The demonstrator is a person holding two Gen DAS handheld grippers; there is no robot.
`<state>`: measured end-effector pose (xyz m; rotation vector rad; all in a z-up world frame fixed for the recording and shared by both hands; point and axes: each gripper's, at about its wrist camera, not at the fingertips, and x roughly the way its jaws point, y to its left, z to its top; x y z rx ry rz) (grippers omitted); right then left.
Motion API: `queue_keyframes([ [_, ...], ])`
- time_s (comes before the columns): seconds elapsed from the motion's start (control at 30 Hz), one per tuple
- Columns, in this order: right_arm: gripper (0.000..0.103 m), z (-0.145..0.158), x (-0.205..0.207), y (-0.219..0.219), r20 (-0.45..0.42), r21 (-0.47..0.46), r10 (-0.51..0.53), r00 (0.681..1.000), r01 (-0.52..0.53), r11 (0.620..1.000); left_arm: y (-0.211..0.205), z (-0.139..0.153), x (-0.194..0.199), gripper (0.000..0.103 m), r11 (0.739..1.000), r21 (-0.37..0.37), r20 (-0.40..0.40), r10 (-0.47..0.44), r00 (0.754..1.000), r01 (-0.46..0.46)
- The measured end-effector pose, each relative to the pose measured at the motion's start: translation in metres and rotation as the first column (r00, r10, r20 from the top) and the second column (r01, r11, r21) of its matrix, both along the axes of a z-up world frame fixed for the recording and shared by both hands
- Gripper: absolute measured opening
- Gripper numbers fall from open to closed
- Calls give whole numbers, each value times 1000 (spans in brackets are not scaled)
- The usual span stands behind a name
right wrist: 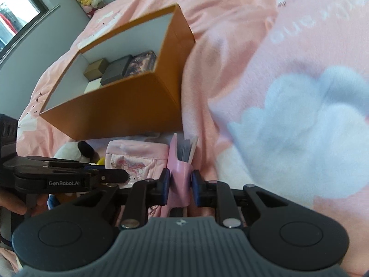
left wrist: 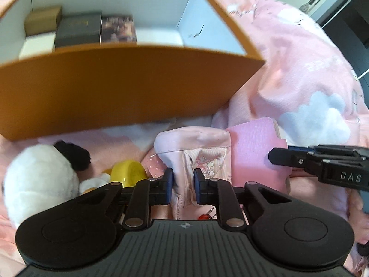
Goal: Organize objects
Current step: 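Lift the pink case with the right tool while the left tool grasps the pink pouch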
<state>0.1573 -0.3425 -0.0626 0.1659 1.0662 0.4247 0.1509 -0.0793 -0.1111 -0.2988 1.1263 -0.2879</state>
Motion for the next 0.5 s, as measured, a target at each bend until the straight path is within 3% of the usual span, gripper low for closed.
queue_keyframes([
  [0.23, 21, 34, -11, 7, 86, -48, 38, 996, -34, 998, 10, 42, -5, 20, 999, -17, 138, 32, 990, -30],
  [0.5, 21, 89, -12, 33, 231, -87, 84, 969, -65, 994, 39, 87, -12, 20, 989, -118, 277, 121, 953, -91],
])
